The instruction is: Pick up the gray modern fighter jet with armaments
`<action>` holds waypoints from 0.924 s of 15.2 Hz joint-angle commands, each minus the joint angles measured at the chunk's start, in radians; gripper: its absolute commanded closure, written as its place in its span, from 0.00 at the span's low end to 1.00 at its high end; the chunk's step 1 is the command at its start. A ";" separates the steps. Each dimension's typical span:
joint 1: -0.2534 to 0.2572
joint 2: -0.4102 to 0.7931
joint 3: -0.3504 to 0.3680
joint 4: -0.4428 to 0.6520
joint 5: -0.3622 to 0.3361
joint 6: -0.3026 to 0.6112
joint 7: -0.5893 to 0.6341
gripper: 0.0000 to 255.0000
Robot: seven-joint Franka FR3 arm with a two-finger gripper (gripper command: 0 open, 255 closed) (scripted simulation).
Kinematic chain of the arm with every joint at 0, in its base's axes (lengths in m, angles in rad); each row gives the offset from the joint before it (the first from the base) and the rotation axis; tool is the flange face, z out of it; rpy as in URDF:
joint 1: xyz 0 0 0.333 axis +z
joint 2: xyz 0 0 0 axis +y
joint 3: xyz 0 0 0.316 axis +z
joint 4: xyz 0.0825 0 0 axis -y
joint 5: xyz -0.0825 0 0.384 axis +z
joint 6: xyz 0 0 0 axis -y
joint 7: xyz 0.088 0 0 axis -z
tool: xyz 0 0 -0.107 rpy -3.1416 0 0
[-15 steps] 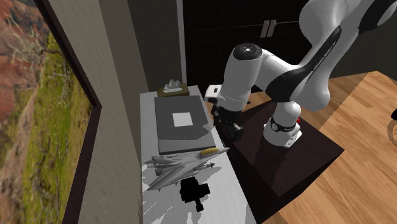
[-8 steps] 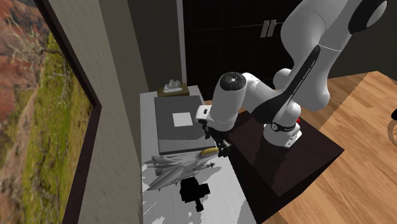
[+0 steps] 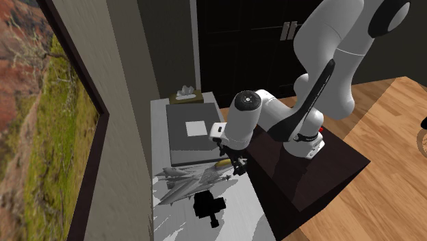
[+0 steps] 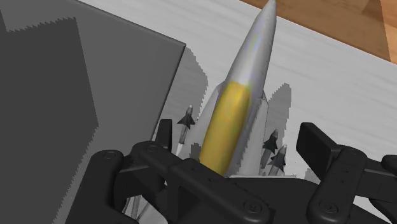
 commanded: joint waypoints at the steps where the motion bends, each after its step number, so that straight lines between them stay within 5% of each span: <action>1: 0.000 0.003 0.000 -0.001 -0.001 0.005 0.002 1.00; 14: 0.004 -0.039 -0.002 0.017 0.015 -0.055 -0.015 1.00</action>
